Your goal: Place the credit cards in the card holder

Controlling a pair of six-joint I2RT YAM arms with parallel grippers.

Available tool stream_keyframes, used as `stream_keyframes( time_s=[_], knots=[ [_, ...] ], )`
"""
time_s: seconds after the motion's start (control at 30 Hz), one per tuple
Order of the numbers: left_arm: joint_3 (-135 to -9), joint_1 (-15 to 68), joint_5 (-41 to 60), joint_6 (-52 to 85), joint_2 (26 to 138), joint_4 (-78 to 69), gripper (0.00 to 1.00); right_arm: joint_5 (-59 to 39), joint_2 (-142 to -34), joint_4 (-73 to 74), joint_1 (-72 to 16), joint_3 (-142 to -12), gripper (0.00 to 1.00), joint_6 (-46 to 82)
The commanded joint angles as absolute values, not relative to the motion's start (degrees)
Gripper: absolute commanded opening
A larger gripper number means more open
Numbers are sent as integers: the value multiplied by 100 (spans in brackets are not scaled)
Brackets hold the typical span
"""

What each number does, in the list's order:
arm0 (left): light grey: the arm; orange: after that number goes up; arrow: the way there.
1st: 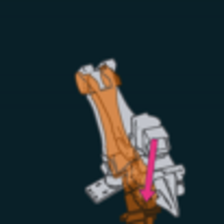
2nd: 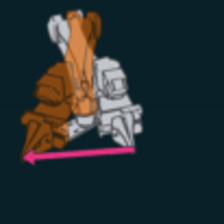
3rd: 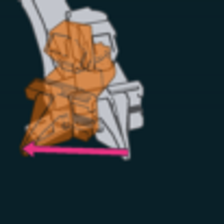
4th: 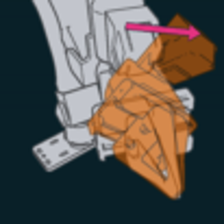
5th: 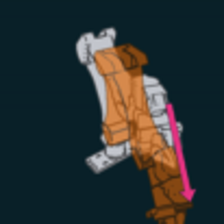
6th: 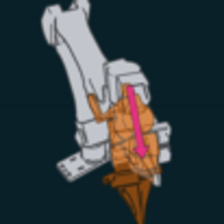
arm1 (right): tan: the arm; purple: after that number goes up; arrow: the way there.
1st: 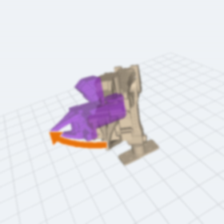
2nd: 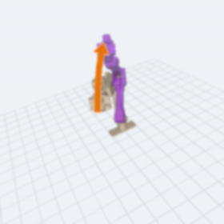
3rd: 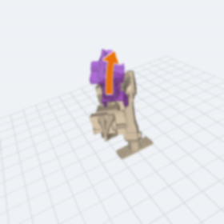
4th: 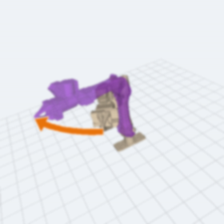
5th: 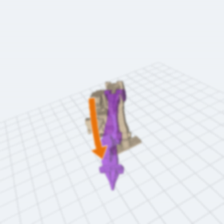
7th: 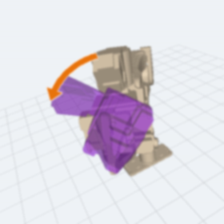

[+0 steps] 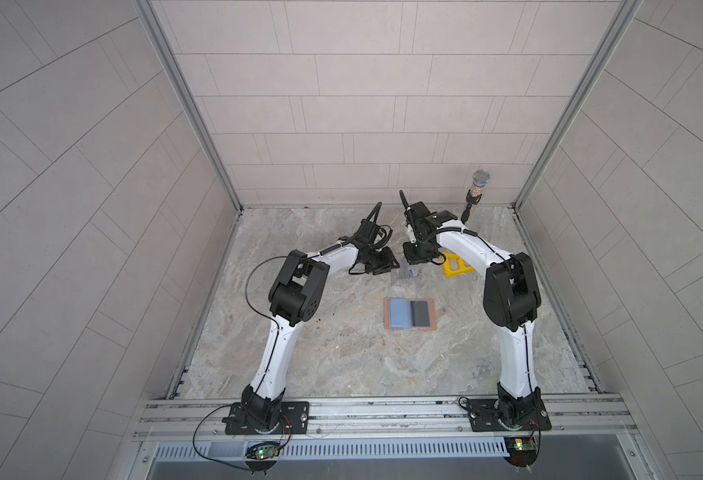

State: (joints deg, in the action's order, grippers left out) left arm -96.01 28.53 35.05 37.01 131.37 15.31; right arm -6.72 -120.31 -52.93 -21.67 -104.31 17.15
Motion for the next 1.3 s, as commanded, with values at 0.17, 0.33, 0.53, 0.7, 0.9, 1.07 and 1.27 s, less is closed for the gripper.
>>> stream_keyframes(
  time_s=[0.17,0.33,0.53,0.7,0.9,1.07,1.27],
  knots=[
    [-9444,2859,3228,3592,13324,2259,42,-176,-11751,-5625,-2135,-10551,31,1635],
    [-9431,2856,3240,3594,13315,2250,42,-154,-11726,-5625,-2148,-10547,34,1635],
    [-9422,2857,3240,3589,13307,2250,42,-141,-11716,-5638,-2171,-10574,25,1627],
    [-9417,2863,3237,3595,13307,2251,42,-166,-11707,-5660,-2179,-10599,18,1622],
    [-9413,2861,3250,3594,13314,2250,42,-232,-11716,-5665,-2188,-10592,14,1618],
    [-9413,2858,3247,3602,13307,2250,42,-443,-11738,-5625,-2184,-10573,13,1635],
    [-9407,2861,3257,3612,13298,2241,42,-571,-11760,-5607,-2187,-10559,9,1661]
  ],
)
